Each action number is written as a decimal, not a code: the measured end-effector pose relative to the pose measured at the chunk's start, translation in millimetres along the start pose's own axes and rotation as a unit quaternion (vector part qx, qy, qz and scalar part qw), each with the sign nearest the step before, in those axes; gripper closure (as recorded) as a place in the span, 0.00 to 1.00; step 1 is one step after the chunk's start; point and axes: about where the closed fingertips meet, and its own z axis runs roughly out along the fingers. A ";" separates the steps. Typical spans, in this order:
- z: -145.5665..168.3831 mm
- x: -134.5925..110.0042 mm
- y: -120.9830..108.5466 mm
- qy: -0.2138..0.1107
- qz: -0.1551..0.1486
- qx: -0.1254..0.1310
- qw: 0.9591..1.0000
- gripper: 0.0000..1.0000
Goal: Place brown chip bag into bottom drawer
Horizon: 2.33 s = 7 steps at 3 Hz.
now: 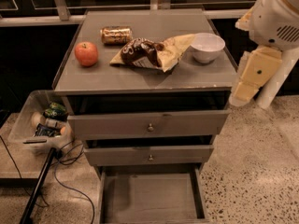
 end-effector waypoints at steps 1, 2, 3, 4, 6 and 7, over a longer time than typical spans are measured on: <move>7.5 -19.9 -14.5 -0.033 0.002 0.017 0.999 0.00; 22.3 -29.5 -29.9 -0.096 0.018 0.028 0.995 0.00; 32.7 -46.6 -39.3 -0.162 0.032 0.043 0.985 0.00; 40.1 -66.9 -52.5 -0.197 0.032 0.063 0.978 0.00; 87.2 -112.1 -78.4 -0.174 -0.004 0.058 0.983 0.00; 87.2 -112.1 -78.4 -0.174 -0.004 0.058 0.983 0.00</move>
Offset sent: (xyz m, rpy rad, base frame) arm 0.0690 0.0355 -0.0017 0.3981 -0.1796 0.0278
